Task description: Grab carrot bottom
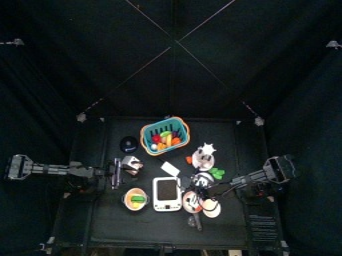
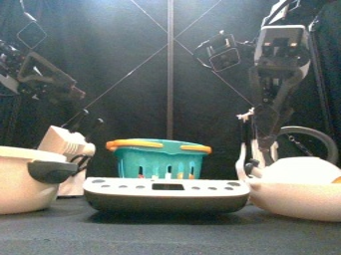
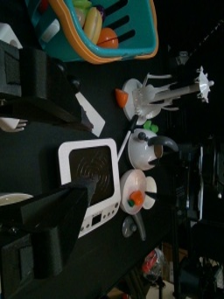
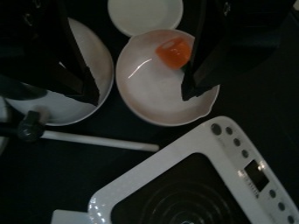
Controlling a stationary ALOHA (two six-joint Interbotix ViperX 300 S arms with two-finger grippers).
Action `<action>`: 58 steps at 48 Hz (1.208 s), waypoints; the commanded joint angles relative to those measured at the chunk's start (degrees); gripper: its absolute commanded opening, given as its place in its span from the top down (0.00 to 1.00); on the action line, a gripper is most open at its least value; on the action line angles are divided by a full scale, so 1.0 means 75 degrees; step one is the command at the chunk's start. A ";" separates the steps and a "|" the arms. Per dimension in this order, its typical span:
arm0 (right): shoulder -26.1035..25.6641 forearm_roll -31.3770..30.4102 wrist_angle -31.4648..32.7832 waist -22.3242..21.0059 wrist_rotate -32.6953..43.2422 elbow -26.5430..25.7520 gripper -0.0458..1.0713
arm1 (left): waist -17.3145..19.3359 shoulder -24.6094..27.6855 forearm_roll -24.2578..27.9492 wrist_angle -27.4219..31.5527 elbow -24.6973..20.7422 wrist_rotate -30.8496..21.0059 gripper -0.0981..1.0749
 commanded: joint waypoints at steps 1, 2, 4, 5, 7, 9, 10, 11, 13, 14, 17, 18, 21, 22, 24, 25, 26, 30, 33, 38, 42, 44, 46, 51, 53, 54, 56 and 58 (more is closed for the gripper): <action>-0.0117 -0.0480 0.0000 -0.0480 0.0012 -0.0305 0.04 | 0.0012 0.0012 -0.0012 -0.0023 -0.0223 0.0000 0.20; -0.0012 -0.0715 0.0000 -0.0621 -0.0023 -0.0375 0.04 | 0.0012 0.0012 -0.0012 -0.0023 -0.0211 0.0000 0.20; 0.0246 -0.1277 0.0023 -0.0738 -0.0070 -0.0516 0.04 | 0.0023 0.0012 -0.0012 -0.0023 -0.0223 0.0012 0.20; 0.0363 -0.1523 0.0047 -0.0762 -0.0070 -0.0551 0.04 | 0.0023 0.0023 -0.0012 -0.0023 -0.0223 0.0012 0.20; 0.0656 -0.2062 0.0070 -0.0773 -0.0070 -0.0633 0.04 | 0.0023 0.0023 -0.0012 -0.0023 -0.0223 0.0012 0.20; 0.0891 -0.2227 0.0141 -0.0820 -0.0059 -0.0680 0.04 | 0.0023 0.0023 -0.0012 -0.0023 -0.0223 0.0012 0.20; 0.1020 -0.2238 0.0223 -0.0867 -0.0070 -0.0691 0.04 | 0.0023 0.0023 -0.0012 -0.0023 -0.0223 0.0012 0.20; 0.1148 -0.2227 0.0293 -0.0973 -0.0070 -0.0703 0.04 | 0.0023 0.0023 -0.0012 -0.0023 -0.0223 0.0012 0.20; 0.1348 -0.2227 0.0375 -0.1137 -0.0070 -0.0750 0.04 | 0.0023 0.0023 -0.0012 -0.0023 -0.0211 0.0012 0.20; 0.1453 -0.2227 0.0387 -0.1242 -0.0082 -0.0785 0.04 | 0.0023 0.0023 -0.0012 -0.0023 -0.0199 0.0012 0.20; 0.1711 -0.2215 0.0387 -0.1535 -0.0059 -0.0926 0.04 | 0.0023 0.0023 0.0000 -0.0023 -0.0199 0.0012 0.20; 0.1793 -0.2215 0.0398 -0.1594 -0.0059 -0.0973 0.04 | 0.0023 0.0023 -0.0012 -0.0023 -0.0199 0.0012 0.20; 0.1980 -0.2133 0.0445 -0.1734 -0.0082 -0.1008 0.04 | 0.0023 0.0012 -0.0012 -0.0023 -0.0176 0.0012 0.20; 0.2039 -0.2098 0.0469 -0.1758 -0.0082 -0.0996 0.04 | 0.0023 0.0023 -0.0012 -0.0023 -0.0176 0.0012 0.20; 0.2109 -0.2051 0.0469 -0.1805 -0.0094 -0.0949 0.04 | 0.0023 0.0023 0.0000 -0.0023 -0.0176 0.0012 0.20; 0.2121 -0.2016 0.0480 -0.1816 -0.0094 -0.0926 0.04 | 0.0023 0.0012 -0.0012 -0.0023 -0.0164 0.0012 0.20; 0.2145 -0.1992 0.0480 -0.1828 -0.0094 -0.0914 0.04 | 0.0023 0.0023 -0.0012 -0.0023 -0.0176 0.0012 0.20; 0.2250 -0.1910 0.0445 -0.1934 -0.0094 -0.0844 0.04 | 0.0023 0.0023 0.0000 -0.0023 -0.0164 0.0023 0.20; 0.2344 -0.1840 0.0375 -0.1969 -0.0105 -0.0844 0.04 | 0.0023 0.0023 0.0000 -0.0023 -0.0176 0.0012 0.20; 0.2508 -0.1840 0.0246 -0.1969 -0.0105 -0.0867 0.05 | 0.0023 0.0023 0.0000 -0.0023 -0.0152 0.0023 0.20; 0.2543 -0.1840 0.0234 -0.1992 -0.0105 -0.0867 0.10 | 0.0023 0.0012 0.0000 -0.0023 -0.0152 0.0023 0.20; 0.2555 -0.1840 0.0234 -0.1992 -0.0105 -0.0867 0.15 | 0.0023 0.0023 0.0000 -0.0023 -0.0152 0.0023 0.20; 0.2555 -0.1828 0.0234 -0.1992 -0.0094 -0.0867 0.22 | 0.0023 0.0012 0.0000 -0.0023 -0.0152 0.0023 0.20; 0.2508 -0.1793 0.0258 -0.1934 -0.0094 -0.1078 0.33 | 0.0035 0.0012 -0.0012 -0.0023 -0.0152 0.0023 0.20; 0.2473 -0.1770 0.0328 -0.1863 -0.0094 -0.1184 0.34 | 0.0023 0.0023 -0.0012 -0.0023 -0.0152 0.0023 0.20; 0.2449 -0.1770 0.0398 -0.1758 -0.0105 -0.1277 0.34 | 0.0023 0.0012 0.0000 -0.0023 -0.0152 0.0023 0.20; 0.2414 -0.1770 0.0574 -0.1547 -0.0105 -0.1441 0.34 | 0.0023 0.0012 -0.0012 -0.0023 -0.0164 0.0012 0.20; 0.2391 -0.1781 0.0773 -0.1395 -0.0105 -0.1582 0.34 | 0.0023 0.0012 -0.0012 -0.0023 -0.0164 0.0012 0.20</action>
